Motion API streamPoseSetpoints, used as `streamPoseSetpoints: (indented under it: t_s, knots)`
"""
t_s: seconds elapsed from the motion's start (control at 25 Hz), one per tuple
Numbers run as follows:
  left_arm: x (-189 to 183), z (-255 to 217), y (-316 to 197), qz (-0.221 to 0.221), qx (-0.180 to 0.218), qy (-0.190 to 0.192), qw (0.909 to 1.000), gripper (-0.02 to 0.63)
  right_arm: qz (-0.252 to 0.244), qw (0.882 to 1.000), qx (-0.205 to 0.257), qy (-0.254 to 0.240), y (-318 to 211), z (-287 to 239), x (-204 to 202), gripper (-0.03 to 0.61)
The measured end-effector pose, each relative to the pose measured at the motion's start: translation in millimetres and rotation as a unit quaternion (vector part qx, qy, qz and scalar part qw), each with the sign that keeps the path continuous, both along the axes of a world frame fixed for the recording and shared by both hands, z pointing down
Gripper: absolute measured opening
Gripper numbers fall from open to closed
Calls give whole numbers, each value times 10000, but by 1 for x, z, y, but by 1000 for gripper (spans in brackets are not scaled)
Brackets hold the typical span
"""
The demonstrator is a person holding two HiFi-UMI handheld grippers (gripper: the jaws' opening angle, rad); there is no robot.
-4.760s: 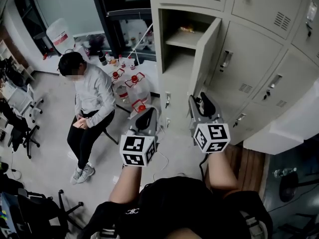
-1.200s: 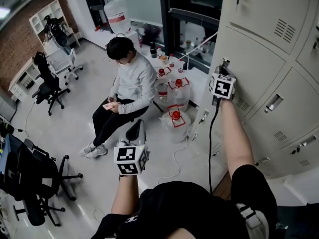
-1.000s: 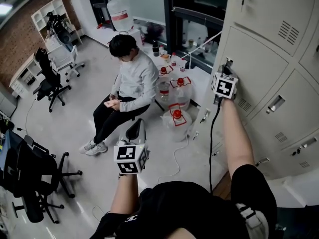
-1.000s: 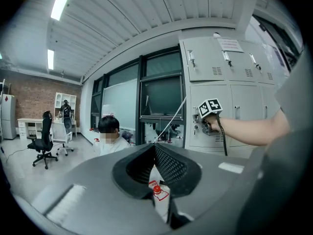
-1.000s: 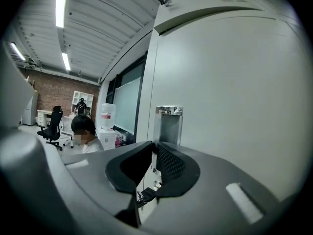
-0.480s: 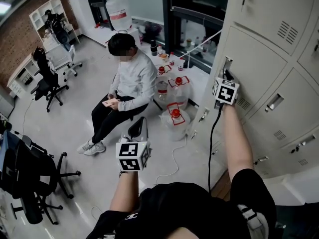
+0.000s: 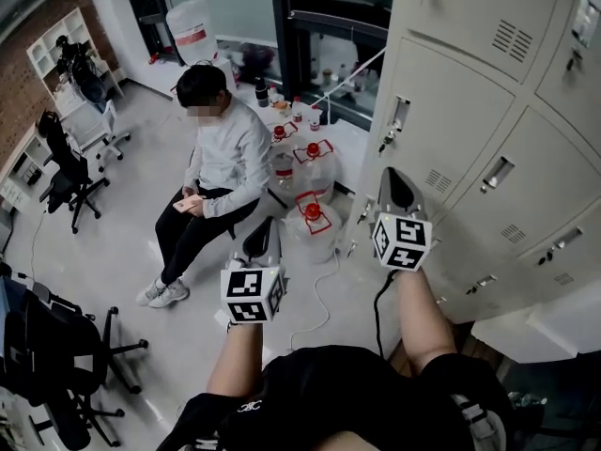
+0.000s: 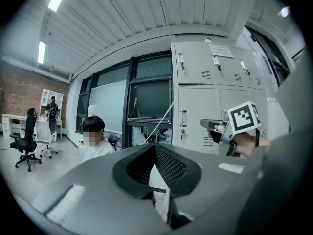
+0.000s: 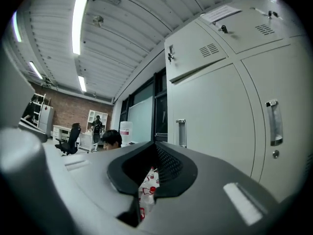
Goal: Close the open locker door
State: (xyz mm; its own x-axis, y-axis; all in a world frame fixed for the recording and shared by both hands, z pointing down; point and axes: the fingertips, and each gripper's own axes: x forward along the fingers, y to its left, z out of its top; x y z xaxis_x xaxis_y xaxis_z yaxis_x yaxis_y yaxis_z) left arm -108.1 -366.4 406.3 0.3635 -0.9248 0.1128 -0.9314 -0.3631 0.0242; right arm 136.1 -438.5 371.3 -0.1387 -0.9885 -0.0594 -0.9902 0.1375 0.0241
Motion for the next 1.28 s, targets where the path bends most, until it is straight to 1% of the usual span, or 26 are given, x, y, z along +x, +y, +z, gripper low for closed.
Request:
streamPoseSetpoints:
  t_s: [0.2,0.36,0.56,0.76,1.08,1.28]
  knots:
    - [15,-2,2,178,78,100,9998,2,-105,9998,40,-157,51,-2,-9,11]
    - [25,-1,5,357,52,98,9993,1,-50,9999,5,-164,70,3,-5,11]
    - [37,-6,10,520,98,36,9986,0,-1,9998,-99,-194,79,9,-4,11]
    - [39,-7,17,583,108,15,9982,2,-90,9998,-92,-143,87,10,-12,11]
    - [29,-14,28,508,161,91,9985,0,-169,9998,-4,-90,97,5,-27,11]
    - [22,-13,31,513,155,-5,9986,1,-235,9997,-25,-99,100,6,-38,11]
